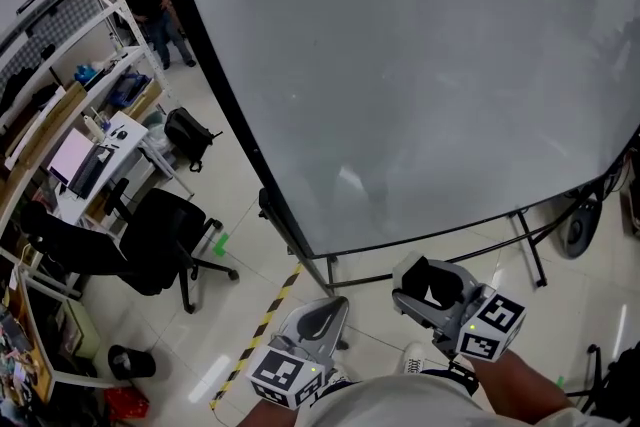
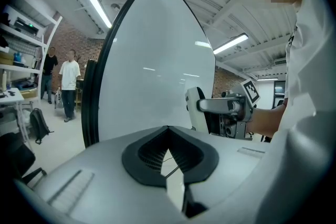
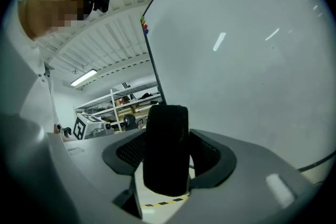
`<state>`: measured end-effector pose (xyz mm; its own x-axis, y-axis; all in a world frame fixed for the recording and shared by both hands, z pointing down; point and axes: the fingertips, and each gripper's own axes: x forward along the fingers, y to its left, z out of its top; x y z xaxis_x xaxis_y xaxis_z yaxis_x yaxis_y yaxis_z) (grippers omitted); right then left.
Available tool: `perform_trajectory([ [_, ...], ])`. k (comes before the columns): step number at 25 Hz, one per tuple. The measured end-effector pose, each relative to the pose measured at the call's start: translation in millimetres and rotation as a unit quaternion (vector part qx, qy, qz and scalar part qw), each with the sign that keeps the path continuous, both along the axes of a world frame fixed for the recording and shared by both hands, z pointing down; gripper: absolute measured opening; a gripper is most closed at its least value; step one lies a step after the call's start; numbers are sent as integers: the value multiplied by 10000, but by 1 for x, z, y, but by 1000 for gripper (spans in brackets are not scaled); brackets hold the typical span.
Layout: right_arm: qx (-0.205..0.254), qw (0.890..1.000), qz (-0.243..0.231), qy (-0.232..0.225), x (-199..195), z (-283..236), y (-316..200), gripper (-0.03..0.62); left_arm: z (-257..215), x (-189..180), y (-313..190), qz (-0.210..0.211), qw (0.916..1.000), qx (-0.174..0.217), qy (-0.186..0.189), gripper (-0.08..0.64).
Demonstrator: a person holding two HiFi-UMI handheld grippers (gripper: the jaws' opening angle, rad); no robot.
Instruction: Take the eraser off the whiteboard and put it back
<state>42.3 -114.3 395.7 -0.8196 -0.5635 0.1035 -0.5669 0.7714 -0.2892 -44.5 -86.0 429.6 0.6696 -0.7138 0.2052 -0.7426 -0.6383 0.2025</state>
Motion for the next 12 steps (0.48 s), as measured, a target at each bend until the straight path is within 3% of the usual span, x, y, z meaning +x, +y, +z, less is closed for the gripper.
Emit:
perform_trajectory([
  [6,319,9980,35,541,12,10,18,242,-8,-4,6,-15,10000,6,82,17],
  [12,212,9980,135,577,30,21,30,242,-6,-4,11,1,9999,82,-92,17],
])
